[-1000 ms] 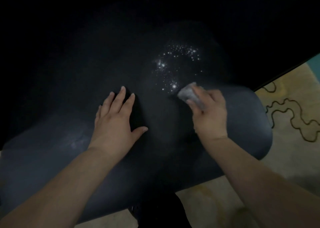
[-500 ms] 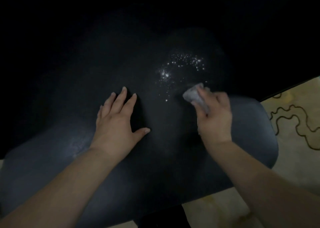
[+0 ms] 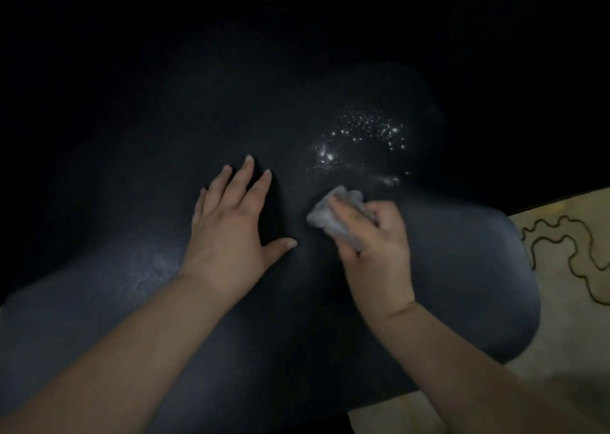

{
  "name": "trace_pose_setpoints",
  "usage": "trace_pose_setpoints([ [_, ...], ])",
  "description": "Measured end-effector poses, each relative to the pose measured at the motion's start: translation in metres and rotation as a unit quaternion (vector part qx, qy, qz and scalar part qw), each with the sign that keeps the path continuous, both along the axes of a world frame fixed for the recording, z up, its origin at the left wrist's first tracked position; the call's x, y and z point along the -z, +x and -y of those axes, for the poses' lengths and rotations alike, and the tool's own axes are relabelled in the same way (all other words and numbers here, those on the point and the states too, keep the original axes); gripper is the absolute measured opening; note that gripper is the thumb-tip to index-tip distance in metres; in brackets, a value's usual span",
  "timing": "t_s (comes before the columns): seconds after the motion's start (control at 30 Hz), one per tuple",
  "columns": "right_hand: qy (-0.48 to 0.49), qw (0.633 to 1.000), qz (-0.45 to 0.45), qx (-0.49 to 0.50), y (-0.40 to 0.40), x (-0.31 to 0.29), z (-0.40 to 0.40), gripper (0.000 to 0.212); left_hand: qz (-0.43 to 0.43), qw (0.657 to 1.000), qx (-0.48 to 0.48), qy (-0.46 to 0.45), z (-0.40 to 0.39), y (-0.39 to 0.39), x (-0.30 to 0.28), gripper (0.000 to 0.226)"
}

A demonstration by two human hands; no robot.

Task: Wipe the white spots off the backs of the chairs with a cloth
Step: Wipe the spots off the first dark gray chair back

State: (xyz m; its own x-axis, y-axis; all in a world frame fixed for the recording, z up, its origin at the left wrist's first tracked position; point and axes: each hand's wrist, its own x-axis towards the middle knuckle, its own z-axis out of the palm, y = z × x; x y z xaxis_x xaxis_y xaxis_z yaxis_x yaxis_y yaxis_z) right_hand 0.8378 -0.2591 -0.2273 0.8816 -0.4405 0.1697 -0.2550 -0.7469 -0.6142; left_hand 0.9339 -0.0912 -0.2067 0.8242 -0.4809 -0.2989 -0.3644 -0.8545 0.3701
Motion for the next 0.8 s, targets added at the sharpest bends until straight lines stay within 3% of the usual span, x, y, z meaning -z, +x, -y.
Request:
trace_pose_setpoints([
  [0.07, -0.001, 0.995, -0.015, -0.097, 0.013, -0.006, -0.006, 0.031, 0.0, 1.0, -0.005, -0.005, 0.002, 0.001, 0.001, 0.1],
  [0.1, 0.012, 0.995, -0.012, -0.098, 0.027, -0.006, -0.001, 0.03, 0.002, 1.0, -0.008, -0.005, 0.003, 0.001, 0.001, 0.1],
  [0.17, 0.05, 0.997, 0.02, -0.051, 0.052, -0.003, 0.015, 0.021, 0.008, 1.0, -0.006, -0.001, 0.004, 0.002, 0.002, 0.101],
  [0.27, 0.069, 0.997, 0.001, 0.042, 0.058, -0.001, 0.031, 0.036, 0.005, 1.0, -0.001, 0.001, 0.003, 0.003, 0.003, 0.102],
  [0.33, 0.061, 0.997, 0.008, 0.05, 0.04, 0.0, 0.028, 0.037, -0.001, 1.0, -0.002, -0.002, 0.004, 0.005, 0.002, 0.102],
  [0.53, 0.027, 0.994, -0.035, -0.103, 0.071, -0.004, 0.014, 0.038, -0.007, 1.0, -0.002, -0.026, 0.015, 0.014, 0.0, 0.095],
  [0.73, 0.01, 0.998, -0.042, 0.033, 0.07, 0.003, 0.047, 0.037, -0.007, 1.0, -0.008, -0.022, 0.023, 0.032, -0.001, 0.095],
  [0.8, 0.023, 0.998, -0.05, 0.028, 0.054, -0.001, 0.031, 0.04, -0.006, 1.0, -0.007, -0.024, 0.027, 0.035, -0.002, 0.094],
])
